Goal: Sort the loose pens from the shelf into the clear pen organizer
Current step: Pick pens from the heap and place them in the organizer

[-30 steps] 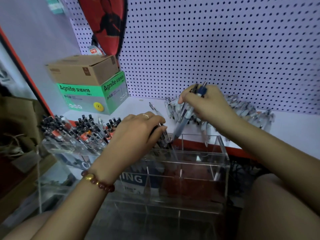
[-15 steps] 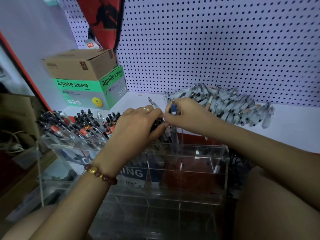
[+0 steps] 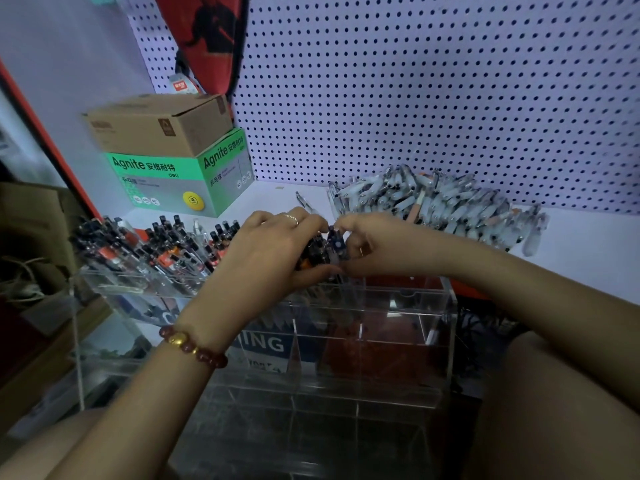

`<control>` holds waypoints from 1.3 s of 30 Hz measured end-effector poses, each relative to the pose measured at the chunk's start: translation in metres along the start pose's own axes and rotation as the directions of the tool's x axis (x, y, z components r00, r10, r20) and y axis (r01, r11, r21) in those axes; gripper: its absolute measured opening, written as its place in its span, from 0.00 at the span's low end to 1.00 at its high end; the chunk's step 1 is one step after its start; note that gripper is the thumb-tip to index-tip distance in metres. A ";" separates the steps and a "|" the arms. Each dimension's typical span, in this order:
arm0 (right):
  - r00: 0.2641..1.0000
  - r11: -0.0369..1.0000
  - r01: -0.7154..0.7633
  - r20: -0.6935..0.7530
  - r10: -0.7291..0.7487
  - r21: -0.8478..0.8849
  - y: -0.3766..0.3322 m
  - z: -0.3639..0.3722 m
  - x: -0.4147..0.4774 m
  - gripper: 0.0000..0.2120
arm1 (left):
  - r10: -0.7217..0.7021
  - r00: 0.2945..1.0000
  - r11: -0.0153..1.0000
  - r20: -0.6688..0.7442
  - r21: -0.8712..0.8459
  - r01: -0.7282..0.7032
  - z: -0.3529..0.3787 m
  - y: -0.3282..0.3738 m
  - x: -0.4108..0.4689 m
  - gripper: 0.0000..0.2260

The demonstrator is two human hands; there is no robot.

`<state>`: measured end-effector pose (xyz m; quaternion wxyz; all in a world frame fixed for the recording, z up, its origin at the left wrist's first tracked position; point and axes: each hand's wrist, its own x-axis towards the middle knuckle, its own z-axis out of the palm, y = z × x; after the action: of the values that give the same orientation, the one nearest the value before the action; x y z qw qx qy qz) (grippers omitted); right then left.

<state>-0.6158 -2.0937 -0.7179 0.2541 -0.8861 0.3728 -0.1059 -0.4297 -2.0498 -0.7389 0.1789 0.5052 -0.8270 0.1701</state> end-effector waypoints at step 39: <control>0.952 0.973 -0.172 -0.228 0.204 0.155 0.029 -0.040 0.065 0.10 | -0.255 0.911 0.953 -0.325 -0.241 0.181 -0.021 -0.022 -0.002 0.08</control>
<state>-0.6027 -2.1725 -0.6996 0.2740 -0.8080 0.4760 -0.2134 -0.4067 -2.0485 -0.7194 0.3934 0.5346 -0.7327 0.1502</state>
